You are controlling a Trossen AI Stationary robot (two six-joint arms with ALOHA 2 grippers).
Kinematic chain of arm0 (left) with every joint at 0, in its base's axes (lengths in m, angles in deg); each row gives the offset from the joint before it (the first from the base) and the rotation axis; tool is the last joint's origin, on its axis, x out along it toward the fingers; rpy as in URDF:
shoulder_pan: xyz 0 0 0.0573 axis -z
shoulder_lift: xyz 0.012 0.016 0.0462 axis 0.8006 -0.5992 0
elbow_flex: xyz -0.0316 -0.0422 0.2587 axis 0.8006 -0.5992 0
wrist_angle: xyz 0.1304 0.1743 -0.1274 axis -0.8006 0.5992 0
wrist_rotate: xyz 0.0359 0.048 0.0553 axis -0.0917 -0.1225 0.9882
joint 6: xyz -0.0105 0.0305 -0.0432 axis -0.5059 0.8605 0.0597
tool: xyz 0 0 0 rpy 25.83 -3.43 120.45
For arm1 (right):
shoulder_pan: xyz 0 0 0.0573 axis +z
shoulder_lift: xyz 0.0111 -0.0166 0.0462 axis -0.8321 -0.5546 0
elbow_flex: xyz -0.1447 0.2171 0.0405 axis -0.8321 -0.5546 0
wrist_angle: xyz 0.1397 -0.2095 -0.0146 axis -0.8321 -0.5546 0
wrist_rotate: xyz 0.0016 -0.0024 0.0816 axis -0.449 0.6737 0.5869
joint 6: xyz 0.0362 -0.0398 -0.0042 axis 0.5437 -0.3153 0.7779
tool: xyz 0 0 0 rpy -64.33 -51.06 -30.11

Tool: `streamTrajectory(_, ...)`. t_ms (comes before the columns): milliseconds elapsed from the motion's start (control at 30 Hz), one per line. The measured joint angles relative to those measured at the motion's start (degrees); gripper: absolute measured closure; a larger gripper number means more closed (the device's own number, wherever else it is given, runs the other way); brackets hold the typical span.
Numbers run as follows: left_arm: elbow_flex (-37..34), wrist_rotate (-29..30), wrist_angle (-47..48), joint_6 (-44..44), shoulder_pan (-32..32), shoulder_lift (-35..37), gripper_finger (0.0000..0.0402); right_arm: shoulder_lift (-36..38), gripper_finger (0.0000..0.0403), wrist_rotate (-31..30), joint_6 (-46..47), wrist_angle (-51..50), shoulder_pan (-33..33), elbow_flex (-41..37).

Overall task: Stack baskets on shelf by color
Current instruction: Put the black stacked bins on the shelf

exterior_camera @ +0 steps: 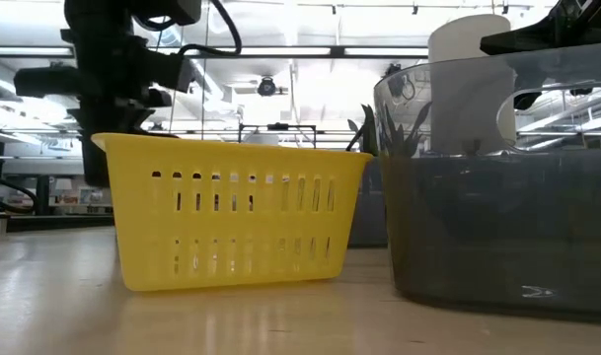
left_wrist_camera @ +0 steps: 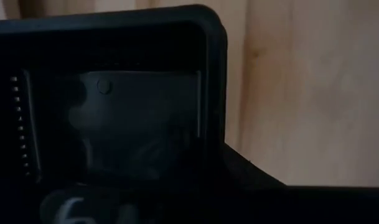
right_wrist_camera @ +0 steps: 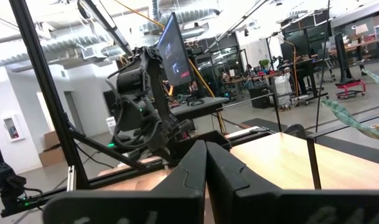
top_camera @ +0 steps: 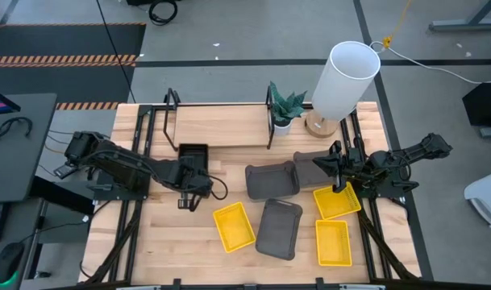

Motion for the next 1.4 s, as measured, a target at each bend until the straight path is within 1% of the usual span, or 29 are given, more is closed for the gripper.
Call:
streamTrajectory(167, 0.04, 0.84, 0.42, 2.53, -3.11, 0.85, 0.0388, 0.0, 0.0391, 0.02, -0.01, 0.0, 0.0, 0.0)
streamTrajectory(400, -0.3, 0.48, -1.42, 7.92, -10.21, 2.27, 0.0388, 0.02, 0.0391, 0.0, 0.0, -0.04, -0.01, 0.0)
streamTrajectory(633, -3.26, -0.49, -7.56, 15.5, -17.55, 2.93, 0.0388, 0.02, 0.0391, 0.0, 0.01, 0.09, 0.01, 0.0)
streamTrajectory(733, -3.37, -0.66, -7.85, 18.59, -19.92, 3.07, 0.0388, 0.0, 0.0391, 0.01, 0.0, 0.04, 0.0, 0.0)
streamTrajectory(900, -3.38, -2.76, -8.67, 22.8, -24.24, 3.04, 0.0388, 0.01, 0.0391, 0.0, 0.0, 0.04, 0.01, 0.0)
streamTrajectory(1067, -3.39, -2.99, -8.89, 27.21, -28.43, 3.04, 0.0386, 0.0, 0.0391, 0.02, -0.01, -0.01, 0.0, 0.0)
streamTrajectory(1400, -3.39, -2.86, -9.87, 32.01, -35.49, 3.04, 0.0386, 0.0, 0.0391, 0.01, -0.01, 0.0, 0.0, 0.0)
